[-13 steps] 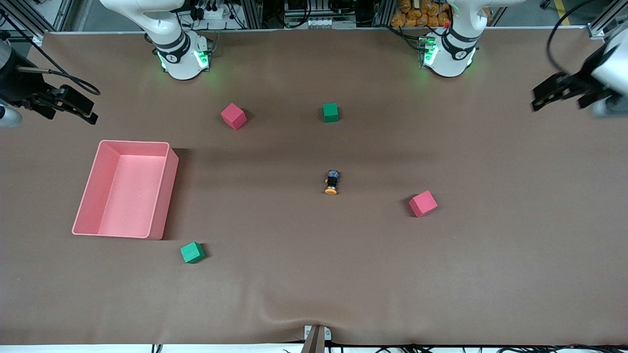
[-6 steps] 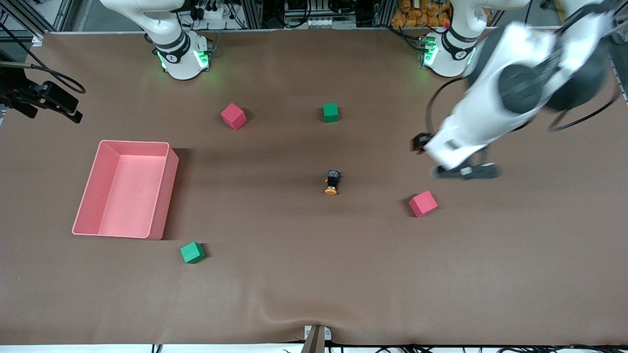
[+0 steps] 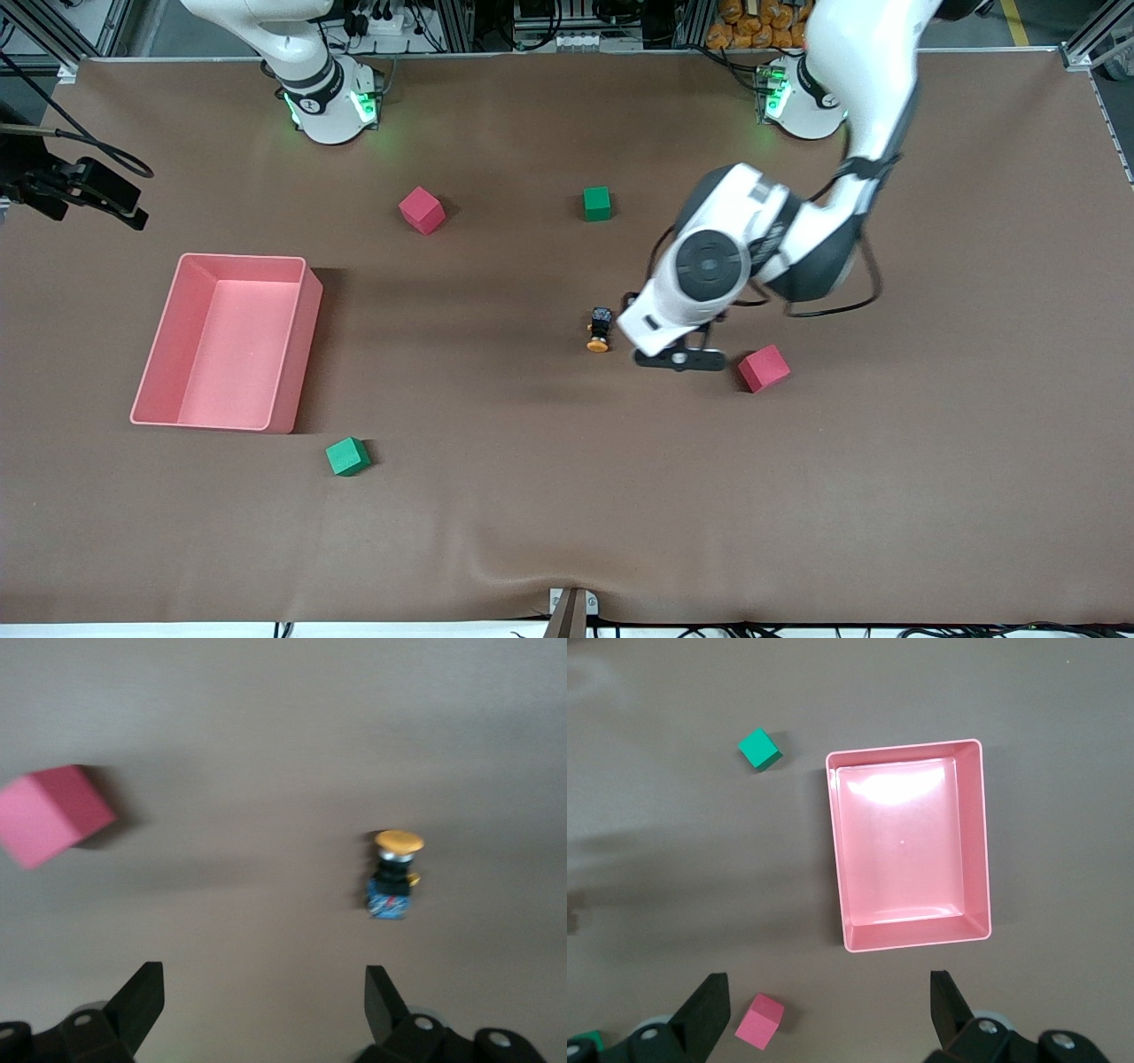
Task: Place and upright button with both arms
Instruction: 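Reach the left gripper toward the button on the table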
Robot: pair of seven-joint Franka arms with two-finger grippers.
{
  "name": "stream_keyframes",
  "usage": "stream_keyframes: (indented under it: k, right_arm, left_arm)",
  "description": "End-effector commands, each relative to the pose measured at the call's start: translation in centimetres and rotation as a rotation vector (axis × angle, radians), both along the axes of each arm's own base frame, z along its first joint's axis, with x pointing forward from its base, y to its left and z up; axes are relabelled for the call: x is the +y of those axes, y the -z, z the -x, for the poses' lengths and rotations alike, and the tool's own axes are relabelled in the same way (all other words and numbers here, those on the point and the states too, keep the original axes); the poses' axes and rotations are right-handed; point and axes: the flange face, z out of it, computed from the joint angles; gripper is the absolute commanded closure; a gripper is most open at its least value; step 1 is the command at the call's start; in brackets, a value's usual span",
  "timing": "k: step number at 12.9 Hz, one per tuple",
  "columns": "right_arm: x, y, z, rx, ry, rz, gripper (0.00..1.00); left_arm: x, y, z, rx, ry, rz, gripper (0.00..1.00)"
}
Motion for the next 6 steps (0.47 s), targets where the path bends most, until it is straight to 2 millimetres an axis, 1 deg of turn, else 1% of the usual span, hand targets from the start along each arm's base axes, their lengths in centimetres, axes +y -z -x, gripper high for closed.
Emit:
stream_keyframes:
  k: [1,2,4,6]
  right_arm:
    - [-0.4,-0.6,-0.4,-0.016,-0.003,-0.002,0.0]
    - [-0.4,-0.6,-0.4,-0.016,-0.003,-0.003,0.0]
    - [-0.3,-0.6,-0.4,-0.016,-0.005,-0.003,0.0]
    - [-0.3,-0.6,-0.4,-0.016,-0.005,-0.003,0.0]
  left_arm:
    - [-1.5,2.8,-1.0,-0.012,-0.014,0.009,0.0]
    - [-2.0,4.5,-0.8,-0.001,-0.006,0.012,0.0]
    - [-2.3,6.5,-0.9,0.025,0.018,0.05,0.0]
    - [-2.7,8.4,-0.7,0.057,-0.006,0.08,0.0]
